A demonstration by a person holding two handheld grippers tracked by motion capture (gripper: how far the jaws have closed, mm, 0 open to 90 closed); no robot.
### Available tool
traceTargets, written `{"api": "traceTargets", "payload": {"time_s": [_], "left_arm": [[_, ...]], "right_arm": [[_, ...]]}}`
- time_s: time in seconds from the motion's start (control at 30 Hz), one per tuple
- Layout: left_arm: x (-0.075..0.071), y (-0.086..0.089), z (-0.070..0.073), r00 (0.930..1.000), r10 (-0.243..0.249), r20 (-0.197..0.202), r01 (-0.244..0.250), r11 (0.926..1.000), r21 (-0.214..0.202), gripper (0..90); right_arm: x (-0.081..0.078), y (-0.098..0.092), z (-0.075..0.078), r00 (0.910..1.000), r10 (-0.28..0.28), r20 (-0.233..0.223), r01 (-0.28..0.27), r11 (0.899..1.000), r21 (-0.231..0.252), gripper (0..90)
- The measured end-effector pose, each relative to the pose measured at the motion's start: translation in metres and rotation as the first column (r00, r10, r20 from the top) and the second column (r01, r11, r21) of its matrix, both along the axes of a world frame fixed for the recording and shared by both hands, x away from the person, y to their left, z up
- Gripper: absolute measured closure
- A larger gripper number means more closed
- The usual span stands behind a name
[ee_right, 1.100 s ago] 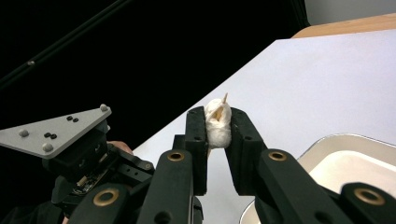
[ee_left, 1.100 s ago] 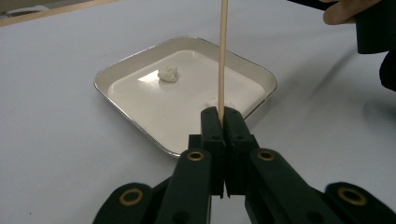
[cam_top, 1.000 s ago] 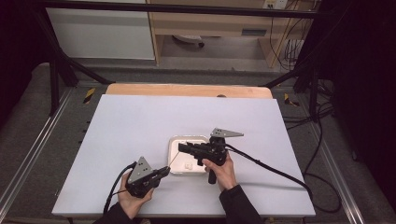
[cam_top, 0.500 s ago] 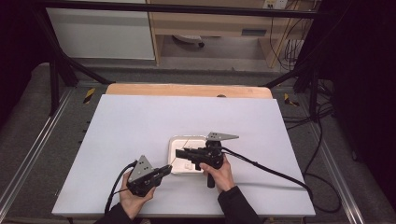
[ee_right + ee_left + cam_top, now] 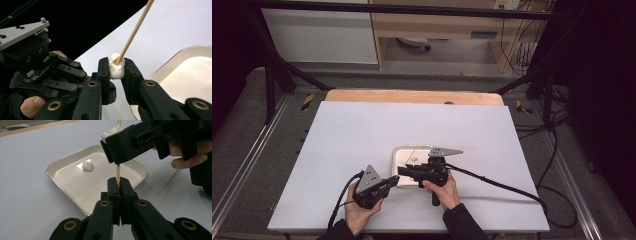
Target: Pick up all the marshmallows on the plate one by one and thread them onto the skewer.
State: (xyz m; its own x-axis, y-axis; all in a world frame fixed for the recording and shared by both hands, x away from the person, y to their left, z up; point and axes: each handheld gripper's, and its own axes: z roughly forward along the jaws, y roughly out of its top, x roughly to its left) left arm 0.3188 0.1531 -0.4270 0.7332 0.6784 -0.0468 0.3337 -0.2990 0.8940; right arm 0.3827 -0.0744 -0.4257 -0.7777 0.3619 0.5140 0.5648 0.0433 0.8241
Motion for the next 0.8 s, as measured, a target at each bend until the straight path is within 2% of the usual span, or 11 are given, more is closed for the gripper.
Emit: {"api": "traceTargets", "payload": {"time_s": [0.2,0.23,0.27,0.37,0.43,0.63,0.8], "left_arm": [[0.000,0.000,0.000,0.9999,-0.010,0.001,0.010,0.9999,-0.008,88.3],[-0.001,0.001,0.000,1.0000,-0.008,0.003,0.008,0.9999,-0.008,88.3],[0.000,0.002,0.000,1.0000,0.001,0.002,-0.001,1.0000,-0.006,88.4],[0.002,0.007,0.000,0.9999,0.012,-0.007,-0.012,0.9997,-0.022,88.3],[0.002,0.009,0.000,0.9998,0.020,-0.010,-0.020,0.9995,-0.024,88.4],[0.002,0.016,0.001,0.9997,0.024,0.000,-0.024,0.9995,-0.022,88.3],[0.001,0.023,0.003,0.9995,0.028,0.014,-0.028,0.9995,-0.014,88.3]], "right_arm": [[0.000,-0.003,0.006,0.9999,-0.010,0.010,0.011,1.000,-0.030,71.6],[0.000,-0.005,0.009,0.9995,-0.019,0.024,0.019,0.999,-0.033,65.9],[0.001,-0.006,0.012,0.9988,-0.036,0.033,0.037,0.999,-0.037,49.5],[0.001,-0.012,0.021,0.9968,-0.048,0.064,0.052,0.996,-0.066,46.1],[0.001,-0.016,0.025,0.9949,-0.057,0.084,0.064,0.995,-0.080,39.7],[0.001,-0.025,0.032,0.9874,-0.079,0.137,0.099,0.984,-0.146,29.0],[0.005,-0.026,0.029,0.9808,-0.084,0.176,0.125,0.965,-0.232,22.9]]}}
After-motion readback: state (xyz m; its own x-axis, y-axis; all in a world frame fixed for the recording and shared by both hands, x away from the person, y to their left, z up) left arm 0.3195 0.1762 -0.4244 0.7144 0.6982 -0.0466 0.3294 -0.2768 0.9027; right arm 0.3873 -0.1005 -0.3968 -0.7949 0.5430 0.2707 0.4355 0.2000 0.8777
